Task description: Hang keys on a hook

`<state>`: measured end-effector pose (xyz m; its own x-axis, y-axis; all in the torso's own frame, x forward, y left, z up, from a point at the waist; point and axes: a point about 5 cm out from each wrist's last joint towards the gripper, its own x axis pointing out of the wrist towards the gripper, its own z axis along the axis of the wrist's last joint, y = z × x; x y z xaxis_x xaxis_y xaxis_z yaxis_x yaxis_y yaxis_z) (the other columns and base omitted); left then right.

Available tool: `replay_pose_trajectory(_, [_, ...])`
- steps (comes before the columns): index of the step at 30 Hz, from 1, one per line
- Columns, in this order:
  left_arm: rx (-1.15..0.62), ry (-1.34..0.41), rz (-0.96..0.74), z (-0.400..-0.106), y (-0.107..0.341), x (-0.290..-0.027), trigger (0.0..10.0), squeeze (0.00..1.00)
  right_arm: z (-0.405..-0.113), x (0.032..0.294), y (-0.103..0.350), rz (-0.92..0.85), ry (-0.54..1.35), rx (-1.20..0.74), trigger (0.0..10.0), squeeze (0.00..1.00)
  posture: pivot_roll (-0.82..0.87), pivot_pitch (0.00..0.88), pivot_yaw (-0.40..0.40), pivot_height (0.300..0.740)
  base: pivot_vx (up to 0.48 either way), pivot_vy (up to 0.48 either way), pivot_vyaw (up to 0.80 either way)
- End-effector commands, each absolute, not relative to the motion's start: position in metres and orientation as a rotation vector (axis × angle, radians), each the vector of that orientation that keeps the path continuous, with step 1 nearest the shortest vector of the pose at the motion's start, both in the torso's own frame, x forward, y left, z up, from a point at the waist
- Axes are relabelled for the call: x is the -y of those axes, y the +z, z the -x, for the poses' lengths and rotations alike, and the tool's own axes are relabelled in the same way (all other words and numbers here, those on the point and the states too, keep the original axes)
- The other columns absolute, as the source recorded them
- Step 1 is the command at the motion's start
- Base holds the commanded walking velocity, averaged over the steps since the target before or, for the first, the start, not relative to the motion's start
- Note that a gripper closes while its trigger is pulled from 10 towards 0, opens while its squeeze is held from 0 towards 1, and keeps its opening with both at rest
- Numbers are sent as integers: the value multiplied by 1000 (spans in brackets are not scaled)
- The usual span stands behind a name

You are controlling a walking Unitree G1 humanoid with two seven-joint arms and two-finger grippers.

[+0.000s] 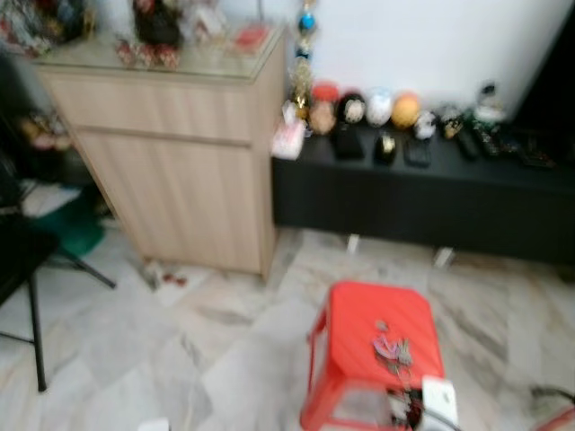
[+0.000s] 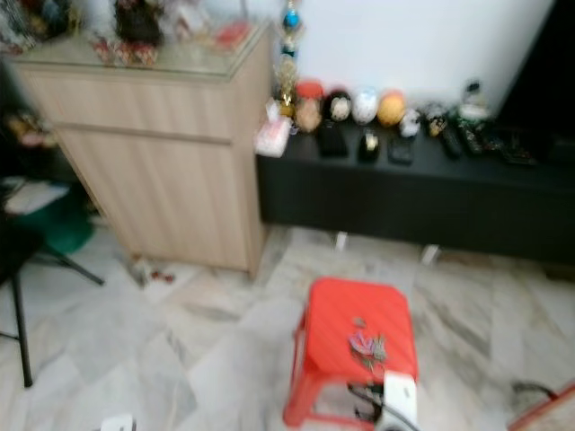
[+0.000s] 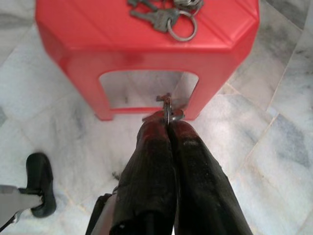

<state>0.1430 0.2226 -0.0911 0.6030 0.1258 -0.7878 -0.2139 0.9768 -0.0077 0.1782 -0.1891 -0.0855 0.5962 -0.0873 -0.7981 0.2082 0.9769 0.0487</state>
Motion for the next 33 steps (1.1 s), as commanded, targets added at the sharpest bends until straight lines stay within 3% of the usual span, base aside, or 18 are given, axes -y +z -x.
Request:
replay_pose_trajectory(1, [-891,189,96,-148,-89,-222,10000,0,-180,193,-84,-132,-177,-912,10000,0,122,62,-80,740,0,0,0])
replay_pose_trajectory(33, [-881,170,83,-150,-89,-218,10000,0,-184,199,-81,-139,-230,-873,10000,0,122,69,-81,740,0,0,0])
